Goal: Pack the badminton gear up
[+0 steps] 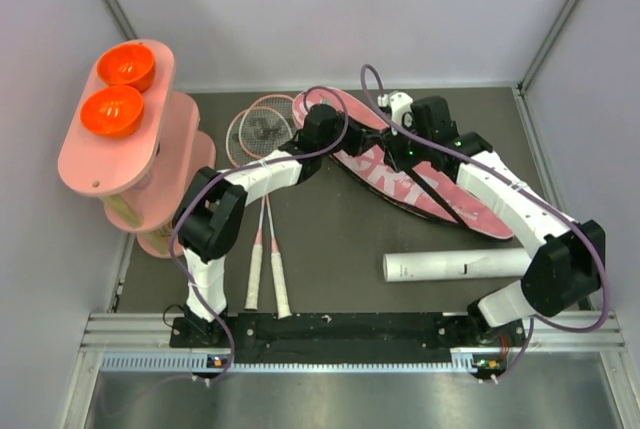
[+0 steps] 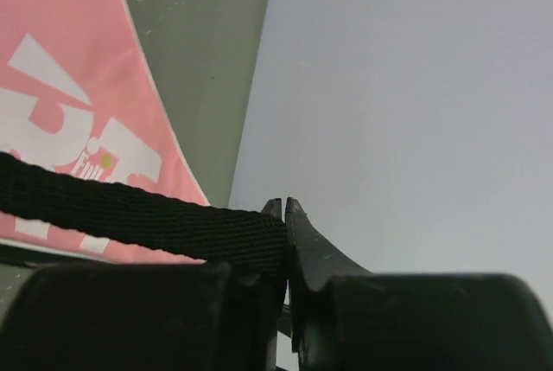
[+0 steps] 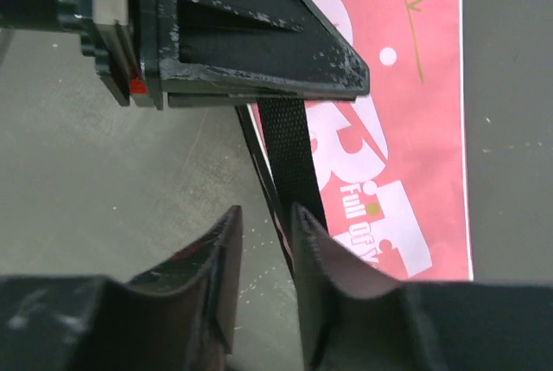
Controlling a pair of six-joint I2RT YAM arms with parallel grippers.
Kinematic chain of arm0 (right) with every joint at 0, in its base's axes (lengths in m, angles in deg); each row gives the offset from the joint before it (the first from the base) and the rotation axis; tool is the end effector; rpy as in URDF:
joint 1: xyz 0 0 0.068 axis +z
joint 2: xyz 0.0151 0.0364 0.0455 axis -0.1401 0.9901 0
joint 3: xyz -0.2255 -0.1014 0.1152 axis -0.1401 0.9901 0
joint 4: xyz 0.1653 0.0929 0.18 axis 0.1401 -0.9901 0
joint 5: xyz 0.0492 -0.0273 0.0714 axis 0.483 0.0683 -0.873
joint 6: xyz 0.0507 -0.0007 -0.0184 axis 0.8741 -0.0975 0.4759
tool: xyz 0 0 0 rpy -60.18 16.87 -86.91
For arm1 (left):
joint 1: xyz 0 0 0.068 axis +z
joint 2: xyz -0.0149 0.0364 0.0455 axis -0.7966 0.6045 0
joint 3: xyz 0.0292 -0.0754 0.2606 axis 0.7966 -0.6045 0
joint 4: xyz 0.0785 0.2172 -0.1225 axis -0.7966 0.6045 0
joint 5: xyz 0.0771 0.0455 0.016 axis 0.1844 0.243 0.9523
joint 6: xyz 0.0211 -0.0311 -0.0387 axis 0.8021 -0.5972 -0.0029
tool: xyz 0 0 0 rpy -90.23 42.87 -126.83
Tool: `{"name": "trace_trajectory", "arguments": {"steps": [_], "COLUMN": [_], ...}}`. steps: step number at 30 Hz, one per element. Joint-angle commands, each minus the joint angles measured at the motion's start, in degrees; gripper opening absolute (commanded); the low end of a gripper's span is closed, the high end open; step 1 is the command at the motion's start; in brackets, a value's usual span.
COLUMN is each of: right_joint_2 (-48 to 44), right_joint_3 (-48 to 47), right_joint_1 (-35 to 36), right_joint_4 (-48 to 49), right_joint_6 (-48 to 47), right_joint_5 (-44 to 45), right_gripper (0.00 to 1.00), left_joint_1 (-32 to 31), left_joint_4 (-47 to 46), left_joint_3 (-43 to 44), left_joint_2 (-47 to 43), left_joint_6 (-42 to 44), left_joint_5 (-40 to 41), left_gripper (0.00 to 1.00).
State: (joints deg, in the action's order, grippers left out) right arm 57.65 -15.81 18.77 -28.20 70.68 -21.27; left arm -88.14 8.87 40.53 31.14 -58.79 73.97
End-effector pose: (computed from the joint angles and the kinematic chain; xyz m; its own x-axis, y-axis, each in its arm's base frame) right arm 0.2872 0.1513 0.3205 -0.5123 -0.3945 -0.7628 -0.6147 0.7888 0.0048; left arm 0.3693 -0.2735 0.2415 -0.7727 -0.6329 0.0484 -0.2171 0.1918 -0.9571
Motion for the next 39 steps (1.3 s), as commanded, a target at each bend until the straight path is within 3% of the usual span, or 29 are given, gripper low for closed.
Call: {"name": "trace_trajectory", "arguments": {"steps": [1, 7, 10, 13, 16, 24, 26, 30, 39], "right_joint_2": [-4.15, -7.41, -9.25, -10.58, -10.66, -9.44, -8.56, -1.98, 13.5], "right_joint_3": [0.17, -2.99, -5.01, -6.51, -6.6, -5.45, -6.5, -9.75, -17.31], "right_joint_1": [0.86, -1.51, -6.43, -10.21, -13.11, -19.35, -19.62, -19.62, -17.34], "right_joint_4": [3.19, 1.35, 1.08, 0.38, 0.29, 4.77, 5.21, 1.53, -2.26], "right_joint_6": [4.91, 15.8, 21.08, 23.98, 26.44, 32.96, 29.64, 24.7, 14.51], "right_joint_5": [4.57, 6.08, -1.73, -2.98, -2.01, -12.73, -14.56, -17.39, -31.62], "right_gripper": [0.37, 0.65, 0.77, 0.82, 0.81, 0.75, 0.71, 0.53, 0.48], "left_joint_1": [0.53, 1.32, 1.49, 1.93, 2.28, 3.43, 3.86, 4.39, 5.01], "left_joint_4": [-3.68, -5.87, -4.13, -2.8, -2.19, 0.63, 1.15, 0.54, 0.28], "left_joint_3": [4.58, 9.4, 13.36, 16.61, 18.02, 21.01, 22.85, 24.35, 25.06], "left_joint_2": [-1.24, -0.72, -0.54, -0.45, -0.8, -0.54, 0.16, 1.04, 1.48], "left_joint_6": [6.59, 9.58, 12.92, 15.64, 17.49, 21.63, 22.06, 22.33, 22.59], "left_joint_5": [1.86, 0.02, -1.29, -3.4, -4.55, -9.03, -11.22, -12.55, -14.04], "left_gripper": [0.04, 0.0, 0.0, 0.0, 0.0, 0.0, 0.0, 0.0, 0.0]}}
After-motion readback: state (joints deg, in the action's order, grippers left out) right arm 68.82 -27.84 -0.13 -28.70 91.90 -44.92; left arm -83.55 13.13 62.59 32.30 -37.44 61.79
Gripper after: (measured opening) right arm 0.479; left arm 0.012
